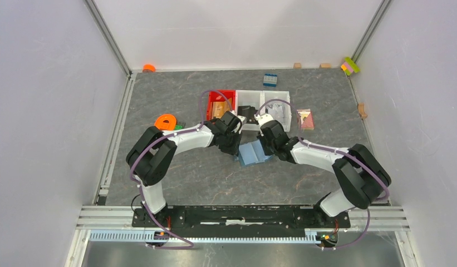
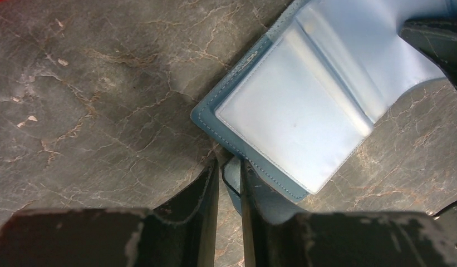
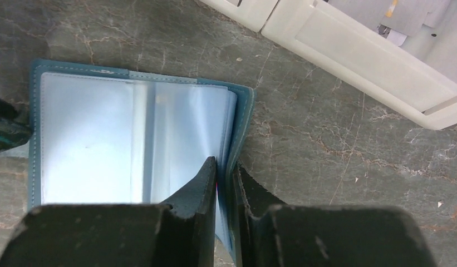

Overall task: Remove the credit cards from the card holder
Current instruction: Close the card holder at the center of the board, then reset both arms

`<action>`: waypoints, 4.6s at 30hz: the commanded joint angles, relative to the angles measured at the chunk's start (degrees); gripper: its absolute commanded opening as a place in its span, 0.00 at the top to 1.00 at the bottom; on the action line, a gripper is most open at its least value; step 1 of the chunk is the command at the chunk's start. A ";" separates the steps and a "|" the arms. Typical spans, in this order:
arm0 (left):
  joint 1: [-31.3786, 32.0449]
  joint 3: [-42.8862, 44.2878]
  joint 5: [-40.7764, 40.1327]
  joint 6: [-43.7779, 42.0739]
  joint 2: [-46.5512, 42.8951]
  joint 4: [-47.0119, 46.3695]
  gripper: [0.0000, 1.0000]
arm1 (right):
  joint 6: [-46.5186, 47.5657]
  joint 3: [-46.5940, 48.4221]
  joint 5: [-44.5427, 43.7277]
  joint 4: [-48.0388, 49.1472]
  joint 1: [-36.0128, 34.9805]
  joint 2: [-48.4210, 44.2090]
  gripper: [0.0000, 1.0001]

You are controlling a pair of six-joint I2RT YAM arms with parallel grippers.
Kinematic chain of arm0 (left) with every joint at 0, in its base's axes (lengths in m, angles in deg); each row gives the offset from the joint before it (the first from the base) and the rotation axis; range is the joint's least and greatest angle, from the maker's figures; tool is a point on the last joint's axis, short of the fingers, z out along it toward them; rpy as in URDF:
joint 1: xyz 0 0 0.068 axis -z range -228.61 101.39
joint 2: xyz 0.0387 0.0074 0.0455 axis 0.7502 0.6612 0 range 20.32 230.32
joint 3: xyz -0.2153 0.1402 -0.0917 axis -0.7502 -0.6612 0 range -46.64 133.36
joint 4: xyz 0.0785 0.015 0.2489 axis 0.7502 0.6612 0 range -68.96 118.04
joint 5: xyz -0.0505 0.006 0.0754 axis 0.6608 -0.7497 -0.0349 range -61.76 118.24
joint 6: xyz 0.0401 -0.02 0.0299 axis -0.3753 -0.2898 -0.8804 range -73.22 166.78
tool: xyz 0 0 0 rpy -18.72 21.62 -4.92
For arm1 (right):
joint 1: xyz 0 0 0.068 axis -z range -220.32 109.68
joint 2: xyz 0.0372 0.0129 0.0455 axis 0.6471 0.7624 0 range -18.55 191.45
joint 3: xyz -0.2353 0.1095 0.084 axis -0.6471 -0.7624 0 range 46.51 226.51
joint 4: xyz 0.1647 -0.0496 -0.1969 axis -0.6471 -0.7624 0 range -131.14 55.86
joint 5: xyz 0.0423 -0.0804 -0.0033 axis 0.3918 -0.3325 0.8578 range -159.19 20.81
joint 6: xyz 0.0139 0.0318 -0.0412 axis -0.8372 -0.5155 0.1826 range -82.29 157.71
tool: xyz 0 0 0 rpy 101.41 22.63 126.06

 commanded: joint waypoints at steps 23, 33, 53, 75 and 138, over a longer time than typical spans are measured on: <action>-0.47 0.11 2.55 1.41 0.79 -1.50 0.85 | -4.78 -8.44 35.83 19.12 -0.78 -7.04 0.53; -0.47 -0.42 3.28 1.66 0.08 -2.03 0.85 | -8.20 -8.76 41.89 26.07 -0.76 0.01 0.48; -1.95 -3.93 2.83 2.10 -6.47 -3.66 0.86 | -9.28 -13.96 31.88 28.67 0.10 -9.05 0.83; -1.87 -7.85 14.28 2.02 -8.13 -14.25 0.82 | -9.73 -15.53 32.19 30.16 0.10 -9.35 0.91; -10.75 -49.79 -47.94 -27.64 -46.76 -59.98 0.10 | 33.06 -55.05 -22.41 96.53 15.05 -17.07 0.05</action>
